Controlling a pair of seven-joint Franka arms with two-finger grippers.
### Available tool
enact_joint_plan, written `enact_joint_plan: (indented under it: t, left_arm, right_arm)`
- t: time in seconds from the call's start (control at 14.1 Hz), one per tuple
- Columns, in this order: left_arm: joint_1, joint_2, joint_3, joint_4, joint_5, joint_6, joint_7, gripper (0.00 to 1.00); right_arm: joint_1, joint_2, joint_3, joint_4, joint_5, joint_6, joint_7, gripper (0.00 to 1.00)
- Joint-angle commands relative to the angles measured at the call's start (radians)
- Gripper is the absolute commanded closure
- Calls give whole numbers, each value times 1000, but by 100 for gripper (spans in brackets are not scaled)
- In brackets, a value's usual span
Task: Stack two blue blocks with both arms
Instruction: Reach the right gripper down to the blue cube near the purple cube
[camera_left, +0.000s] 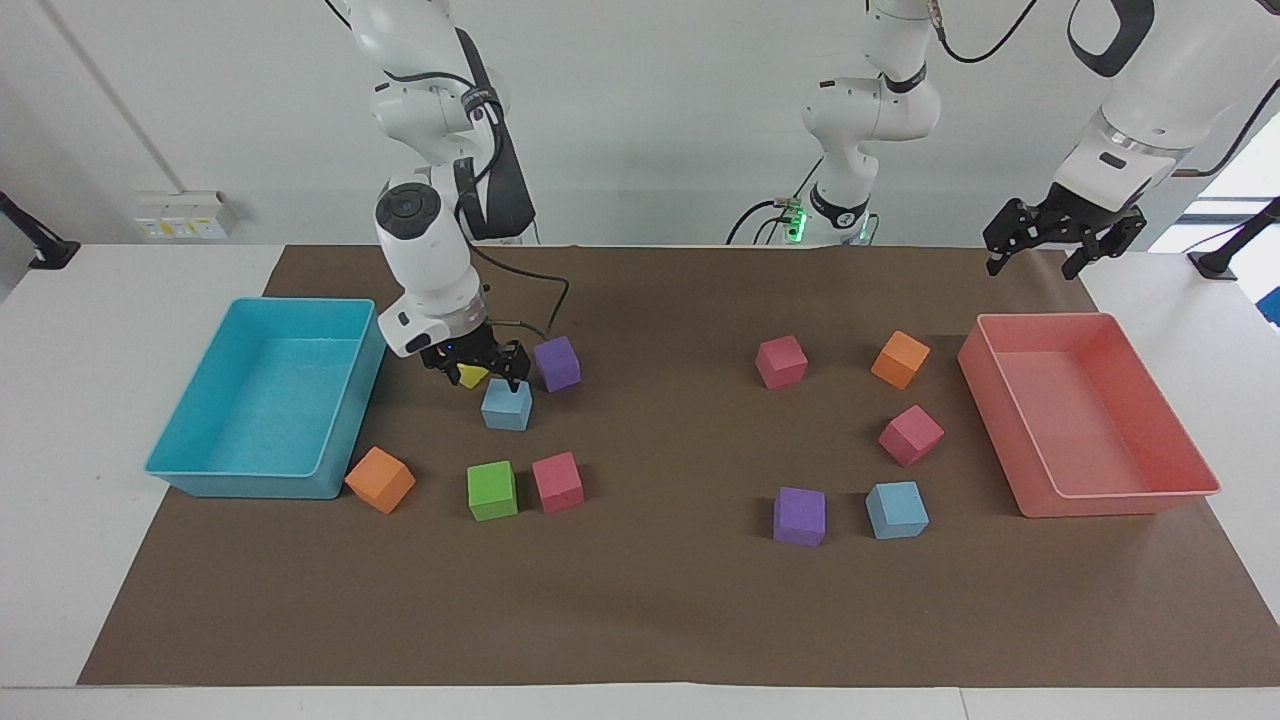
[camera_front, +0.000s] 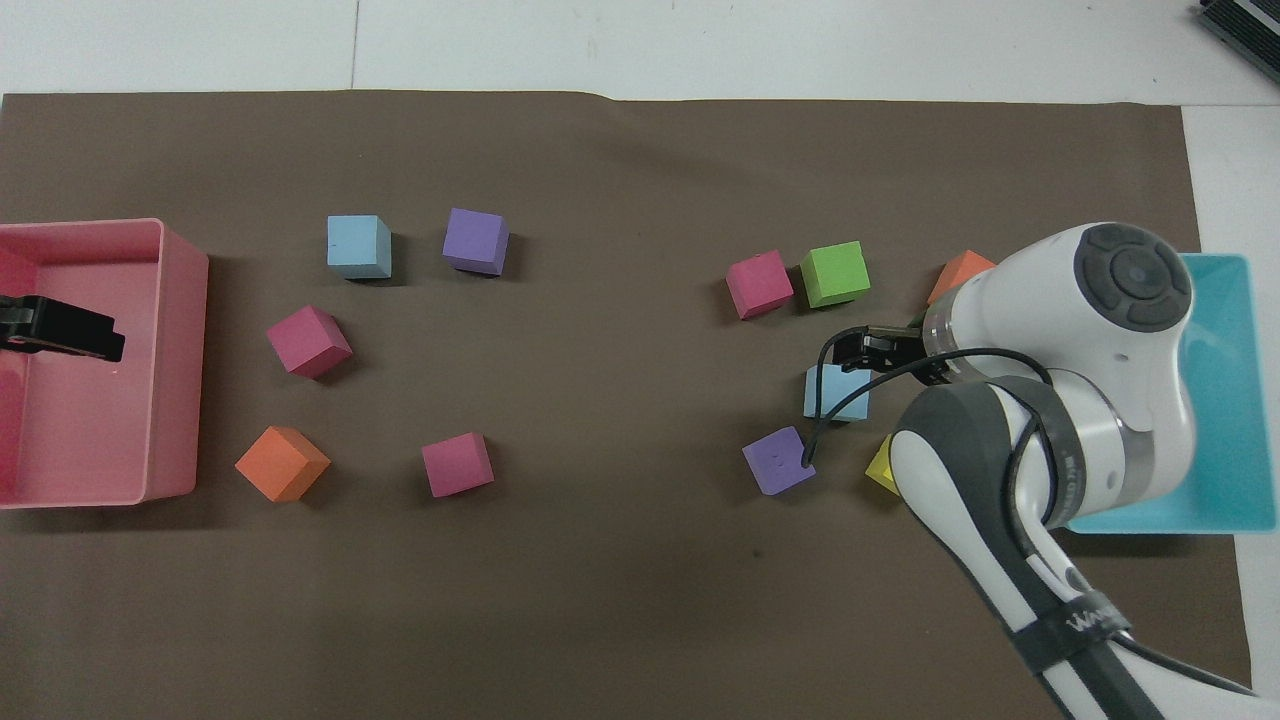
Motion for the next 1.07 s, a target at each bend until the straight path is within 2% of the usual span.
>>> enact_joint_plan:
  t: [0.0,0.21,0.5,0.99]
  left_arm:
    - [14,-16,-7,-10,-13,-3,-5,0]
    - [14,-16,-7,-10,-13,-3,-5,0]
    - [14,-16,-6,-10,-13,-3,-5,0]
    - [14,-16,-6,-10,-13,-3,-5,0]
  right_arm:
    - [22,21,-1,-28,15,69,15,0]
    - [23,41,-1,-29,15,74,6,0]
    - [36,68,-1,-76,14,172,5,0]
    - [36,92,-1,-78,15,178,-20,0]
